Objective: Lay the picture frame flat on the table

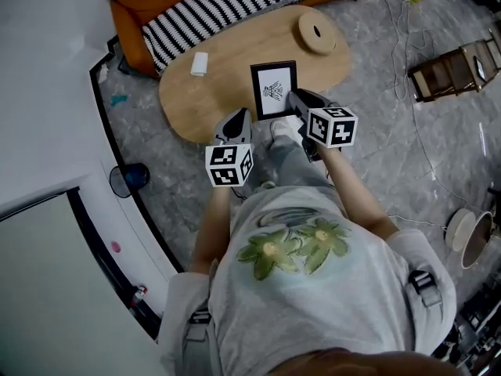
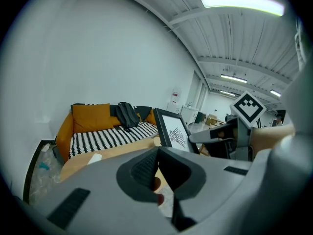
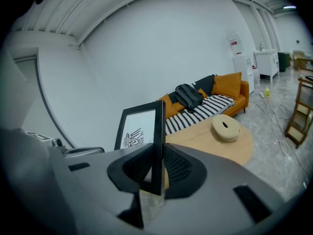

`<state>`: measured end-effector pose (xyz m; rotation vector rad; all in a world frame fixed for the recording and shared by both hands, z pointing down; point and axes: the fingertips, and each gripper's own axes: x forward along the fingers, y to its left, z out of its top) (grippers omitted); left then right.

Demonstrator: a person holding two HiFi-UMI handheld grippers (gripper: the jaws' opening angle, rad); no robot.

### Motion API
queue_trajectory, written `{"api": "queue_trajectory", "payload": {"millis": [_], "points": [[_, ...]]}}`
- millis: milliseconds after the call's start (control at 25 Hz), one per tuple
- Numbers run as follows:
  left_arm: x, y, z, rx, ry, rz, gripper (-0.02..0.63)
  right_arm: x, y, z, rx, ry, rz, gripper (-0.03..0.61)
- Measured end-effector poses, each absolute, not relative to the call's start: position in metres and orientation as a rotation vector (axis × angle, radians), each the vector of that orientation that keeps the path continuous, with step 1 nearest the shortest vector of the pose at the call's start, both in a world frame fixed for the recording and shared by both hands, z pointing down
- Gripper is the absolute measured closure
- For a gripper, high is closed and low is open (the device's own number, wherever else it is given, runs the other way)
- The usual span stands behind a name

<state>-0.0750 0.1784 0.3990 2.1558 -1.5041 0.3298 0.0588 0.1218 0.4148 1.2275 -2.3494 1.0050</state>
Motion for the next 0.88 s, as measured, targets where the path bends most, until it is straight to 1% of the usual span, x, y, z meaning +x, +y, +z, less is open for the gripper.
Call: {"api": "queue_trajectory", "payload": {"millis": [880], "points": [[-0.085,0.09,0.414,2.091,-1.498,0.351,0.598,0.05,0.031,0.427,1.176,-2.313,1.032,0.503]]}}
